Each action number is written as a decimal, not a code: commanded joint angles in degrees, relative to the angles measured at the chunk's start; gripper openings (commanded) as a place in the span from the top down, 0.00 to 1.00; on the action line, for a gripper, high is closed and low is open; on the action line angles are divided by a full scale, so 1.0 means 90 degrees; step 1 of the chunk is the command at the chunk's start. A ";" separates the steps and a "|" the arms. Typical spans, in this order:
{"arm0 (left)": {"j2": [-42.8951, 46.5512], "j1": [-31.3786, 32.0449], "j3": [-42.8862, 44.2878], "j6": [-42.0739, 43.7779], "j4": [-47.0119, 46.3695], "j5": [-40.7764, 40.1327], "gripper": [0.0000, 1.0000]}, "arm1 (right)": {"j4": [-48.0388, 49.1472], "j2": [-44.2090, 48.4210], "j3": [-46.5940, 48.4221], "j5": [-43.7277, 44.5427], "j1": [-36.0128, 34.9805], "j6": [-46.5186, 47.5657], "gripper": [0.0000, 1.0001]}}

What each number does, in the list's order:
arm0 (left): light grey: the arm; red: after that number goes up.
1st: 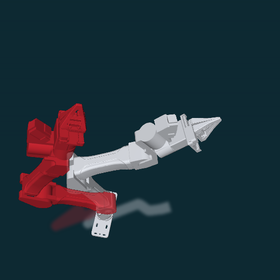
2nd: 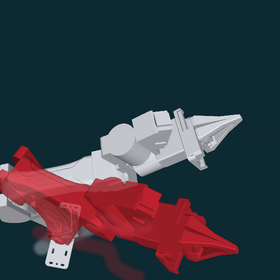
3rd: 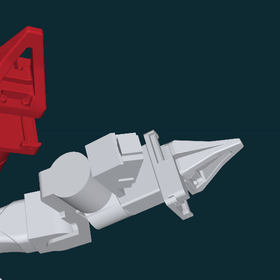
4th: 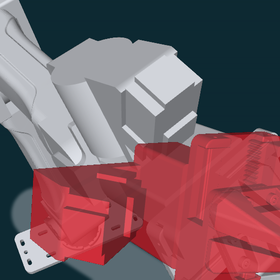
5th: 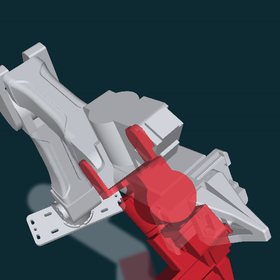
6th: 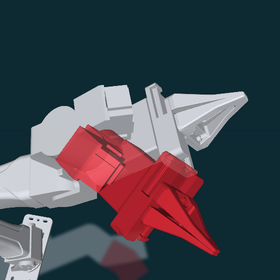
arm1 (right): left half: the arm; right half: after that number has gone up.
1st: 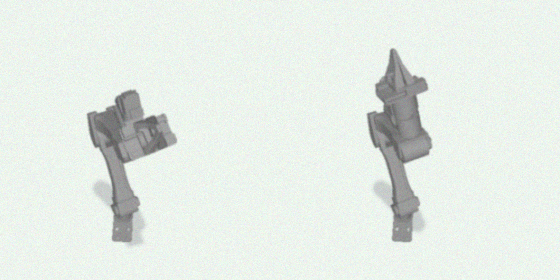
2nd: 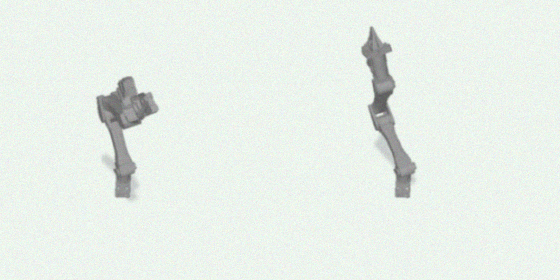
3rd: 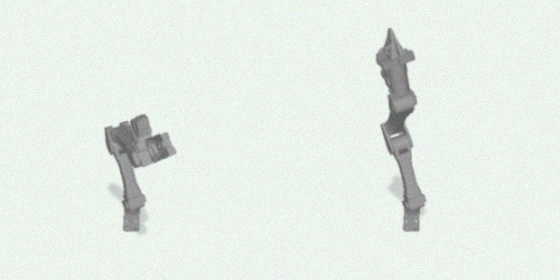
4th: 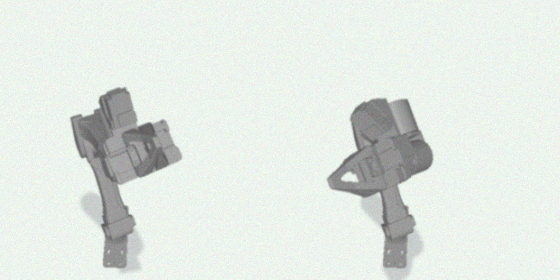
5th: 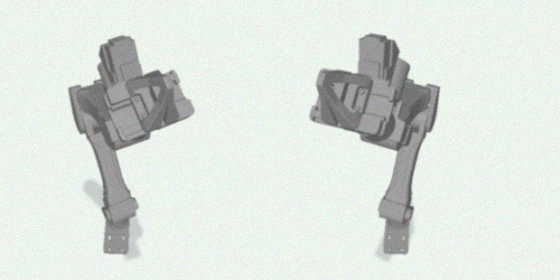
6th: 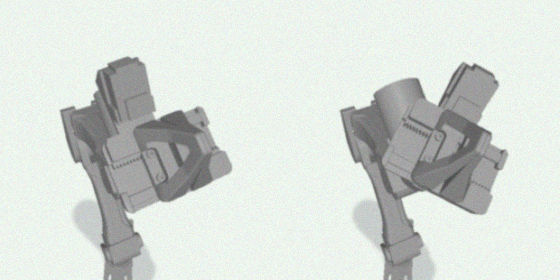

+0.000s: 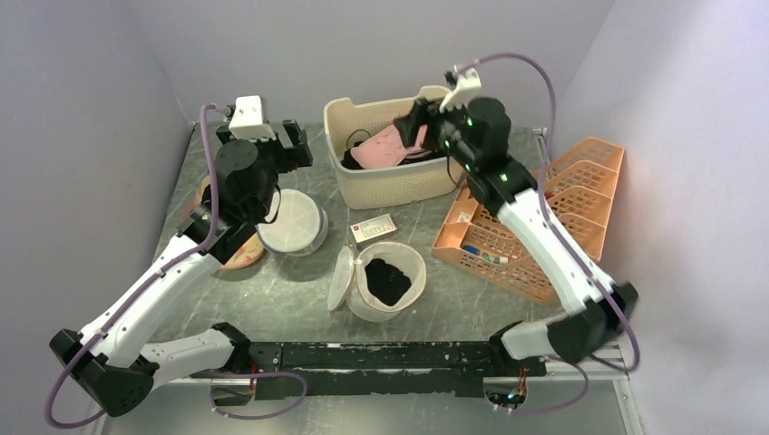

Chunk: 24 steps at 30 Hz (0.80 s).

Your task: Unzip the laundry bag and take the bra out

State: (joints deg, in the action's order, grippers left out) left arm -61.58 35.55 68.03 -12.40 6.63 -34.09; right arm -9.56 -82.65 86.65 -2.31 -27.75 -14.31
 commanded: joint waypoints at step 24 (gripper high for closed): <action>-0.0990 -0.0057 -0.0544 -0.1904 0.2577 0.4677 0.01 | -0.1984 0.4745 -0.3998 0.0432 -0.0102 -0.0322 0.22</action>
State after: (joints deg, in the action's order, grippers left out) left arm -68.73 35.11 66.78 -24.99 20.21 -5.89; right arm -26.33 -41.98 52.36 1.30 -28.80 -17.15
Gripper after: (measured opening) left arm 0.987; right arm 0.765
